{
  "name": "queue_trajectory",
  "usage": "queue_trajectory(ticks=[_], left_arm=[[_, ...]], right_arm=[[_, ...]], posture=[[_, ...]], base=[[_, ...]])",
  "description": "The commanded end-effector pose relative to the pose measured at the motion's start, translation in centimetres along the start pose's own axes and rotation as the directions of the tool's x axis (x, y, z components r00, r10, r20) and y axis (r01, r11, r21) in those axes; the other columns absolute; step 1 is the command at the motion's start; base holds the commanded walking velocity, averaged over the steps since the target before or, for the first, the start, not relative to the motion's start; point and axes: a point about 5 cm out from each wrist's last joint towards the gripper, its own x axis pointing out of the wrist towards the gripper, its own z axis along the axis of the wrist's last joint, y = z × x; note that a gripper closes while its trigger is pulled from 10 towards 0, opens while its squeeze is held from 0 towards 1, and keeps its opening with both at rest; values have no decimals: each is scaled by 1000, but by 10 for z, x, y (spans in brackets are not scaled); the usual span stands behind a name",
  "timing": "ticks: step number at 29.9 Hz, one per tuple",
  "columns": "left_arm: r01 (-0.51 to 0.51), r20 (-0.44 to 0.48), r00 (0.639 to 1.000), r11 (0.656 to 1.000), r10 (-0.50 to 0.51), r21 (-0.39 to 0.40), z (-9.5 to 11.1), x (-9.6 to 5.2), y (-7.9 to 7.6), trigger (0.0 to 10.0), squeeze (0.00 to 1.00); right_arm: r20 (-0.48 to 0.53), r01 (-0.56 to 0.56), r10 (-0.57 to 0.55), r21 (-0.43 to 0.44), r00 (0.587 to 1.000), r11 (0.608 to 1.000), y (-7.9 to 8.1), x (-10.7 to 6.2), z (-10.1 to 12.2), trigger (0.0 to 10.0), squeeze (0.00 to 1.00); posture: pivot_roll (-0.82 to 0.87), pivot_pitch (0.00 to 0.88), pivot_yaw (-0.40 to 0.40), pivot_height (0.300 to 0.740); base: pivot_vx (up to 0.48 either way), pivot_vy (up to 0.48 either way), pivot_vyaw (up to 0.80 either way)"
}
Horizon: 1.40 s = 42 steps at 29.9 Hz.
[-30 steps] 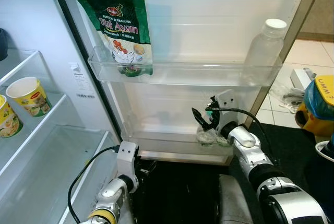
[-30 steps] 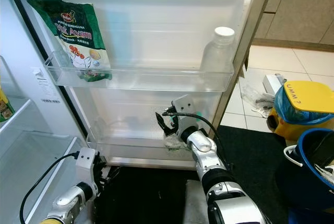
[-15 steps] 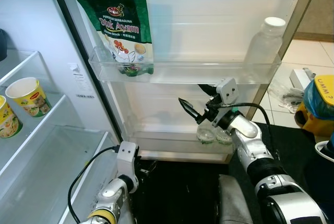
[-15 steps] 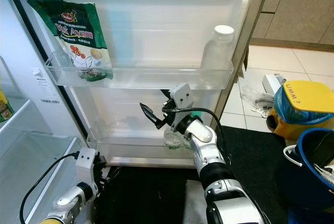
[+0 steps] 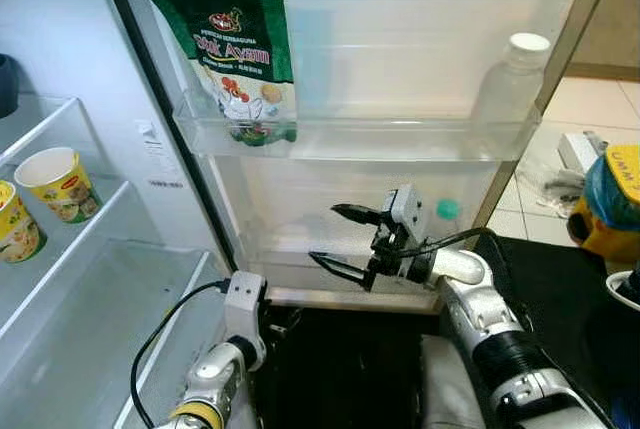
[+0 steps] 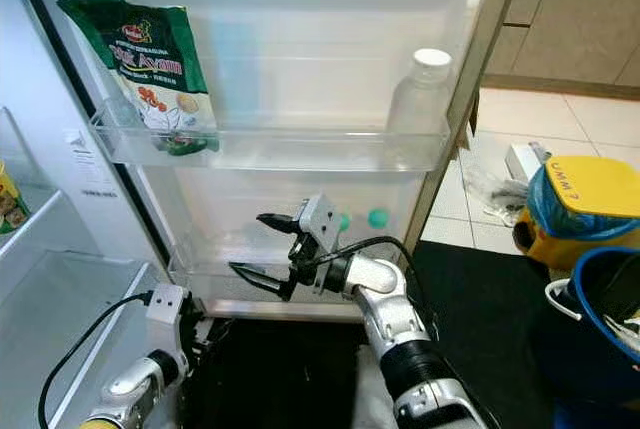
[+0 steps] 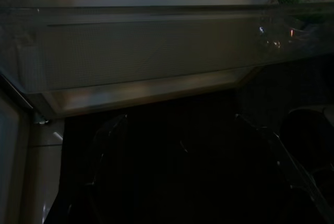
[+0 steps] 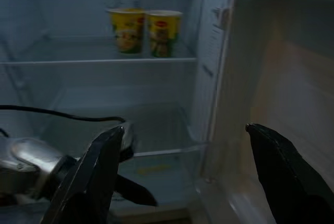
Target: Restocking fridge
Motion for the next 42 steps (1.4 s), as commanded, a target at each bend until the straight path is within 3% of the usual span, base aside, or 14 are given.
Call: queue_trajectory(ticks=[1, 2, 5, 6, 9, 10, 15, 20, 29, 42], left_arm=[[-7, -26, 1000, 1000, 7, 4, -7, -5, 2, 10000, 0], [-13, -31, 999, 1000, 13, 0, -8, -5, 2, 10000, 0], [-48, -61, 997, 998, 45, -35, -16, -10, 4, 10000, 0], [-48, -61, 997, 998, 45, -35, -16, -10, 4, 10000, 0], [-75, -85, 994, 995, 70, -64, -24, -14, 5, 10000, 0], [-75, -85, 994, 995, 70, -64, -24, -14, 5, 10000, 0], [-107, -104, 990, 989, 97, -102, -33, -20, 6, 10000, 0], [-116, -99, 989, 987, 105, -115, -33, -20, 6, 10000, 0], [-127, -103, 988, 986, 115, -112, -31, -19, 7, 10000, 0], [-75, -45, 997, 991, 70, -115, -20, -11, 2, 10000, 0]], right_arm=[[-19, -60, 60, 36, 998, 998, 8, -1, -6, 10000, 0], [-40, -93, 96, 55, 995, 994, 12, -4, -11, 10000, 0], [-149, -27, 47, 134, 988, 991, 12, -19, -42, 10000, 0], [-149, -27, 47, 134, 988, 991, 12, -19, -42, 10000, 0], [-253, 103, -60, 159, 966, 982, 9, -29, -65, 10000, 0], [-253, 103, -60, 159, 966, 982, 9, -29, -65, 10000, 0], [-270, 214, -127, 321, 954, 923, 12, -48, -88, 10000, 0], [-316, 289, -172, 372, 933, 882, 15, -61, -105, 10000, 0], [-344, 341, -200, 419, 917, 842, 21, -73, -118, 10000, 0], [-303, 294, -169, 436, 938, 851, 21, -68, -115, 10000, 0]], posture=[[-51, 0, 3, 431], [-50, 0, 1, 431], [-50, 0, 1, 431], [-50, 0, 1, 431], [-50, 0, 2, 431], [-50, 0, 2, 431], [-50, 0, 2, 440], [-43, 0, 3, 465], [-43, 0, 6, 500], [-44, 0, 7, 554]], base=[[0, 0, 0], [0, 0, 0], [0, 0, 0], [0, 0, 0], [0, 0, 0], [0, 0, 0], [0, 0, 0], [0, 0, 0], [0, 0, 0], [0, 0, 0]])
